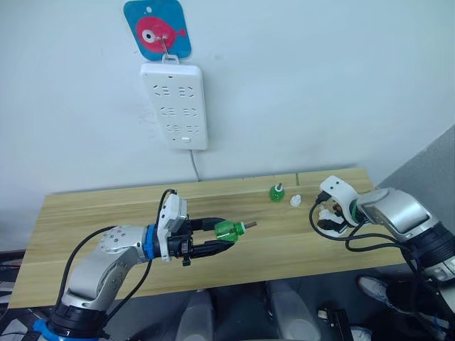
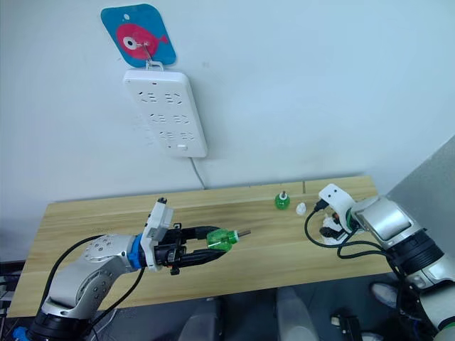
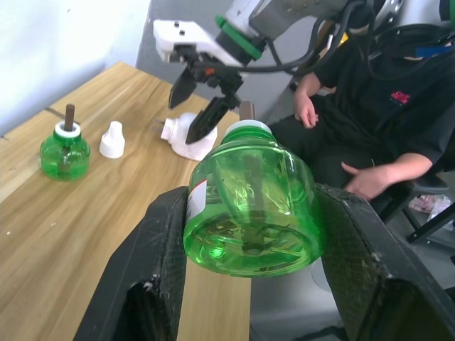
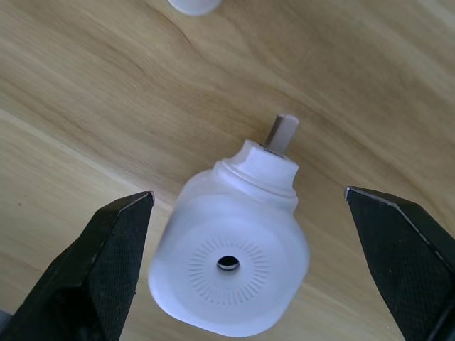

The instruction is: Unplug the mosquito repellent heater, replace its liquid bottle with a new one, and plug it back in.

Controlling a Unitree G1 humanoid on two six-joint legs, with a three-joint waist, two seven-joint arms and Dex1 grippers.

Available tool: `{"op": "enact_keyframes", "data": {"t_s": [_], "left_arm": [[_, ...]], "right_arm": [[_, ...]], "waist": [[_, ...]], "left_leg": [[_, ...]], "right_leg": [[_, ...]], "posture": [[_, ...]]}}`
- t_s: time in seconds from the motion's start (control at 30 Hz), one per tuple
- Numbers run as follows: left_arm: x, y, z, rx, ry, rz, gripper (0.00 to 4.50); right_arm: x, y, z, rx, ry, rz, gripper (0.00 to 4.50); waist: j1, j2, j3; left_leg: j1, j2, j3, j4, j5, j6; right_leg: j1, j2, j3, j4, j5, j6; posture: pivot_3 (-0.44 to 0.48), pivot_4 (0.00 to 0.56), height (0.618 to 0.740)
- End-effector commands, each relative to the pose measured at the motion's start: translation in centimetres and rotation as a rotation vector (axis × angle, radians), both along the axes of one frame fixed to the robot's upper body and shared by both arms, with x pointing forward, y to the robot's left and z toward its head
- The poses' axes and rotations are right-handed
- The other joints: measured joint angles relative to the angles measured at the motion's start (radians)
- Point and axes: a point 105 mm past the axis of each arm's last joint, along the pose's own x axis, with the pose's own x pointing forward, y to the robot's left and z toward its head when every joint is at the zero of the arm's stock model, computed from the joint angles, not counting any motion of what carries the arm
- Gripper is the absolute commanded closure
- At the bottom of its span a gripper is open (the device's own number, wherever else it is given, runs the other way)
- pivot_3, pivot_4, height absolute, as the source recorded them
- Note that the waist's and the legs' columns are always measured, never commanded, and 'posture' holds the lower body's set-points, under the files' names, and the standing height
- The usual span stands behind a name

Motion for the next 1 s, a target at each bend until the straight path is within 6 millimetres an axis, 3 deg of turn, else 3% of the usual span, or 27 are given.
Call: {"op": "enact_keyframes", "data": {"t_s": [0.03, 0.8, 1.0], "left_arm": [[-0.5, -0.5, 0.6, -0.018, -0.030, -0.016, 2.25], [-0.5, -1.3, 1.1, -0.039, -0.022, 0.006, 2.25], [-0.3, -1.4, 1.1, -0.038, -0.024, 0.013, 2.25]], "right_arm": [[0.0, -0.2, 0.4, 0.006, 0.012, -0.032, 0.00], [-0.5, -0.2, -1.3, 0.024, 0.099, -0.133, 0.00], [-0.4, -0.1, -1.4, 0.038, 0.104, -0.163, 1.33]], "waist": [[0.000, 0.000, 0.002], [0.016, -0.001, 0.009], [0.018, -0.001, 0.009]], "left_leg": [[0.000, 0.000, 0.000, 0.000, 0.000, 0.000], [0.000, 0.000, 0.000, 0.000, 0.000, 0.000], [0.000, 0.000, 0.000, 0.000, 0.000, 0.000]], "right_leg": [[0.000, 0.000, 0.000, 0.000, 0.000, 0.000], [0.000, 0.000, 0.000, 0.000, 0.000, 0.000], [0.000, 0.000, 0.000, 0.000, 0.000, 0.000]], "posture": [[-0.098, 0.297, 0.720], [-0.069, 0.297, 0.720], [-0.071, 0.290, 0.720]]}}
